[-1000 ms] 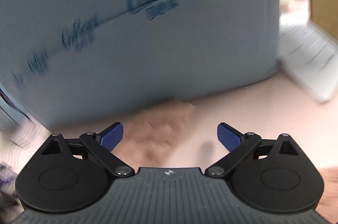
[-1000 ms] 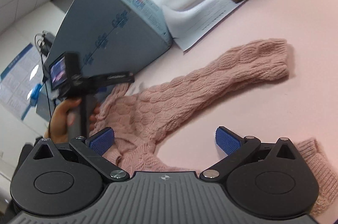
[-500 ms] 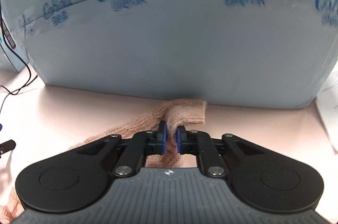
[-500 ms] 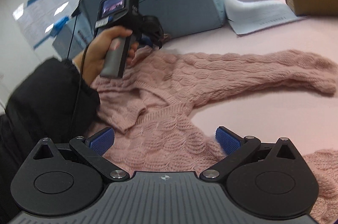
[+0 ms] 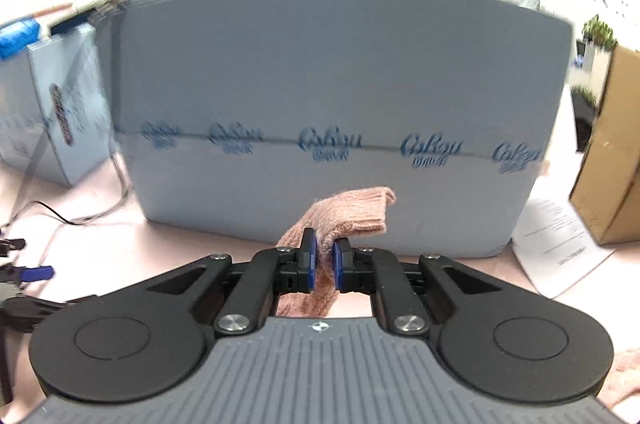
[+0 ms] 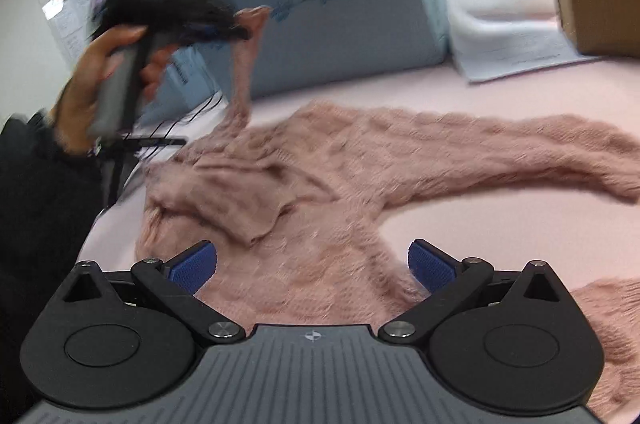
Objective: Fold clothes
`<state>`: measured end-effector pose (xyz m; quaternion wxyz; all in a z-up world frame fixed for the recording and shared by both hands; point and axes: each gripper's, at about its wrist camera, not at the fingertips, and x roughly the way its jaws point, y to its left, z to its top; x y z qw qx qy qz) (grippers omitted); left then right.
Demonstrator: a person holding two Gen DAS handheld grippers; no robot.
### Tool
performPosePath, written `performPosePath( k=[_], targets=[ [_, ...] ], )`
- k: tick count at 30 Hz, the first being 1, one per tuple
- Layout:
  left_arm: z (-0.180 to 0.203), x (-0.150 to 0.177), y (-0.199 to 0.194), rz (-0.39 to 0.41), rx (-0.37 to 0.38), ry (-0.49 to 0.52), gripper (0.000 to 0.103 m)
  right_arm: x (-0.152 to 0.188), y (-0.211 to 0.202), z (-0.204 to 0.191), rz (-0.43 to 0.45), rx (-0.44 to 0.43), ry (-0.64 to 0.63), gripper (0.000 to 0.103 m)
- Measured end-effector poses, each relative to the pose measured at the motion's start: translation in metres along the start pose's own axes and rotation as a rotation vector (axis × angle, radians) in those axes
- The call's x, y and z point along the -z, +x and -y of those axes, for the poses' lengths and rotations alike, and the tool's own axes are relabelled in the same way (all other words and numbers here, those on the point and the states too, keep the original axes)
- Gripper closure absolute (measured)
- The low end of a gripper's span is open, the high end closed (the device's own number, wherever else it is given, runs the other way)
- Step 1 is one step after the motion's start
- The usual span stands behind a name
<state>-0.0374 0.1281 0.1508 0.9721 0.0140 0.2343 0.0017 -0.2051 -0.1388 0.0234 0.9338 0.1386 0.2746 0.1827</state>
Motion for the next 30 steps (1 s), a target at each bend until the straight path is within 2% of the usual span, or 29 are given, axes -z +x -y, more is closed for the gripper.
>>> performPosePath(
  k=[2, 4, 7, 10, 14, 16, 19, 22, 24, 25, 26, 27, 30],
  targets=[
    [-0.004, 0.006, -0.021, 0.065, -0.016, 0.003, 0.095, -0.002, -0.013, 0.004, 0.127, 0.082, 0.0, 0.0],
    [-0.005, 0.019, -0.048, 0.135, -0.001, 0.018, 0.095, -0.003, -0.023, 0.009, 0.225, 0.114, 0.029, 0.0],
    [-0.002, 0.049, -0.082, 0.206, 0.008, 0.018, 0.095, -0.004, -0.034, 0.018, 0.293, 0.113, 0.102, 0.0],
    [0.002, 0.082, -0.107, 0.293, -0.026, 0.053, 0.094, -0.002, -0.043, 0.024, 0.37, 0.153, 0.164, 0.0],
    [0.007, 0.128, -0.126, 0.402, -0.131, 0.093, 0.094, 0.0, -0.053, 0.022, 0.447, 0.188, 0.147, 0.0],
    [0.0, 0.143, -0.132, 0.369, -0.109, 0.031, 0.094, 0.0, -0.053, 0.022, 0.438, 0.177, 0.146, 0.0],
    [-0.011, 0.161, -0.126, 0.27, -0.048, -0.087, 0.094, -0.002, -0.048, 0.023, 0.388, 0.154, 0.146, 0.0],
    [-0.005, 0.179, -0.114, 0.179, -0.012, -0.093, 0.091, -0.003, -0.046, 0.02, 0.364, 0.139, 0.13, 0.0],
    [-0.003, 0.182, -0.117, 0.158, 0.025, -0.092, 0.076, -0.002, -0.045, 0.017, 0.362, 0.133, 0.108, 0.0],
    [-0.002, 0.183, -0.12, 0.158, 0.045, -0.103, 0.052, -0.002, -0.045, 0.015, 0.36, 0.13, 0.096, 0.0],
    [-0.003, 0.185, -0.124, 0.166, 0.077, -0.129, 0.016, -0.001, -0.045, 0.013, 0.358, 0.128, 0.086, 0.0],
    [-0.004, 0.188, -0.129, 0.175, 0.13, -0.164, 0.007, -0.001, -0.044, 0.012, 0.354, 0.124, 0.079, 0.0],
    [0.001, 0.2, -0.139, 0.161, 0.279, -0.161, 0.007, 0.0, -0.041, 0.008, 0.334, 0.096, 0.062, 0.0]
  ],
)
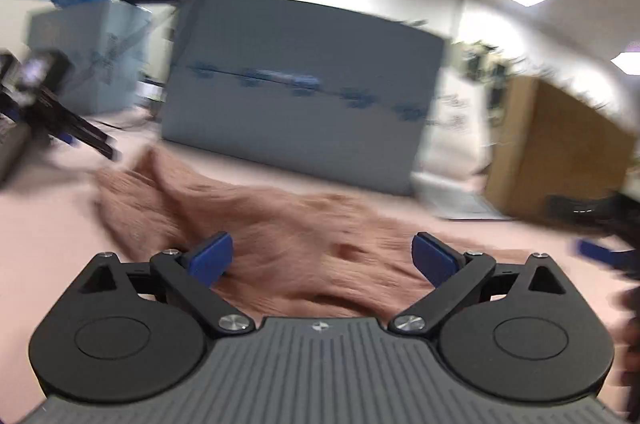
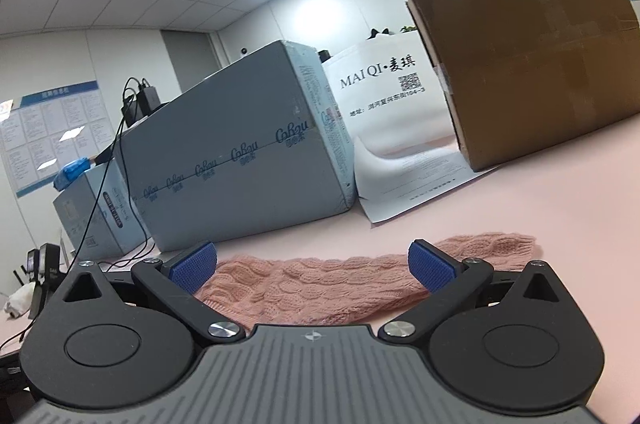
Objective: Fold clothes
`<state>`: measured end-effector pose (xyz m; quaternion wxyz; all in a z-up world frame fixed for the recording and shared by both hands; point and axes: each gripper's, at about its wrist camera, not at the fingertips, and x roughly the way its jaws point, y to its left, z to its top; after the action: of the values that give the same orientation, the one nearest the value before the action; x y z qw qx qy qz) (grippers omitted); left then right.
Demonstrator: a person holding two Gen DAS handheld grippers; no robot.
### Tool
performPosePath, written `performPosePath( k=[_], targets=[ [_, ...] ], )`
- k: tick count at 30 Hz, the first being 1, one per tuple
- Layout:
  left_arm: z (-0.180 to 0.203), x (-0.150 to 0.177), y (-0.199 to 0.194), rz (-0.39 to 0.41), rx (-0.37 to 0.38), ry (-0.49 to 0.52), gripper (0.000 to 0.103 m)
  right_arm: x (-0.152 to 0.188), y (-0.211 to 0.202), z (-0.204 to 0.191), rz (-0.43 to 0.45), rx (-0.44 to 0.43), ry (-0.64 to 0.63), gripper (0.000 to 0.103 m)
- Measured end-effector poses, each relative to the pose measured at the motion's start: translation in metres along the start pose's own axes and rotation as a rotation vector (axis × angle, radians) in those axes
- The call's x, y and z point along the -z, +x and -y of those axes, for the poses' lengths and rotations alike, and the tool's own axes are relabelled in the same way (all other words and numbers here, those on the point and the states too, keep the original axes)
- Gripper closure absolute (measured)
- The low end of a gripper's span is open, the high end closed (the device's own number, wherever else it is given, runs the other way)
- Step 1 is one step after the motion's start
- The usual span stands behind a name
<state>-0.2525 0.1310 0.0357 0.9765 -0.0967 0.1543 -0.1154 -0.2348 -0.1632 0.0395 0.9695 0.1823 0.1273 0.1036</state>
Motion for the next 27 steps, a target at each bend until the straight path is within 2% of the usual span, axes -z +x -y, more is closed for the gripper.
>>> performPosePath(
  k=[2, 3, 5, 6, 7, 8, 10, 12, 13, 14, 16, 18, 19, 21, 22, 25, 26, 27],
  targets=[
    [0.006, 0.007, -0.008, -0.022, 0.086, 0.061, 0.007, 0.001, 0.002, -0.003, -0.016, -0.023, -0.013, 0.0],
    [0.005, 0.01, -0.016, -0.007, 0.121, 0.101, 0.007, 0.002, 0.003, -0.004, -0.024, -0.035, -0.022, 0.0],
    [-0.004, 0.008, -0.031, 0.068, 0.141, 0.122, 0.007, 0.004, 0.006, -0.008, -0.058, -0.066, -0.039, 0.0],
    [-0.015, 0.004, -0.041, 0.133, 0.13, 0.109, 0.006, 0.006, 0.009, -0.01, -0.083, -0.089, -0.04, 0.0],
    [-0.025, -0.002, -0.047, 0.181, 0.111, 0.084, 0.001, 0.007, 0.012, -0.012, -0.112, -0.116, -0.039, 0.0],
    [-0.036, -0.008, -0.048, 0.214, 0.092, 0.041, 0.0, 0.009, 0.014, -0.015, -0.136, -0.137, -0.04, 0.0],
    [-0.066, -0.022, -0.046, 0.274, 0.05, -0.095, 0.0, 0.013, 0.018, -0.021, -0.171, -0.165, -0.052, 0.0],
    [-0.083, -0.032, -0.031, 0.257, 0.059, -0.171, 0.0, 0.018, 0.019, -0.029, -0.192, -0.176, -0.094, 0.0],
    [-0.085, -0.036, -0.024, 0.24, 0.073, -0.163, 0.0, 0.021, 0.02, -0.032, -0.2, -0.177, -0.121, 0.0],
    [-0.082, -0.041, -0.014, 0.213, 0.078, -0.134, 0.0, 0.023, 0.02, -0.036, -0.208, -0.179, -0.149, 0.0],
    [-0.059, -0.048, 0.015, 0.091, 0.014, 0.007, 0.0, 0.027, 0.021, -0.042, -0.222, -0.184, -0.193, 0.0],
    [-0.034, -0.041, 0.041, -0.037, -0.096, 0.124, 0.013, 0.029, 0.021, -0.043, -0.228, -0.191, -0.209, 0.0],
    [-0.024, -0.035, 0.05, -0.076, -0.147, 0.17, 0.02, 0.029, 0.02, -0.044, -0.227, -0.19, -0.213, 0.0],
    [-0.012, -0.022, 0.06, -0.123, -0.196, 0.223, 0.033, 0.029, 0.019, -0.044, -0.223, -0.188, -0.217, 0.0],
    [-0.007, -0.016, 0.064, -0.145, -0.216, 0.241, 0.043, 0.029, 0.018, -0.043, -0.222, -0.188, -0.218, 0.0],
    [-0.015, -0.012, 0.071, -0.205, -0.275, 0.16, 0.058, 0.027, 0.016, -0.042, -0.214, -0.193, -0.222, 0.0],
    [-0.022, -0.013, 0.069, -0.2, -0.294, 0.105, 0.07, 0.027, 0.015, -0.042, -0.21, -0.195, -0.224, 0.0],
    [-0.032, -0.015, 0.063, -0.18, -0.31, 0.01, 0.077, 0.026, 0.014, -0.042, -0.206, -0.197, -0.225, 0.0]
  ],
)
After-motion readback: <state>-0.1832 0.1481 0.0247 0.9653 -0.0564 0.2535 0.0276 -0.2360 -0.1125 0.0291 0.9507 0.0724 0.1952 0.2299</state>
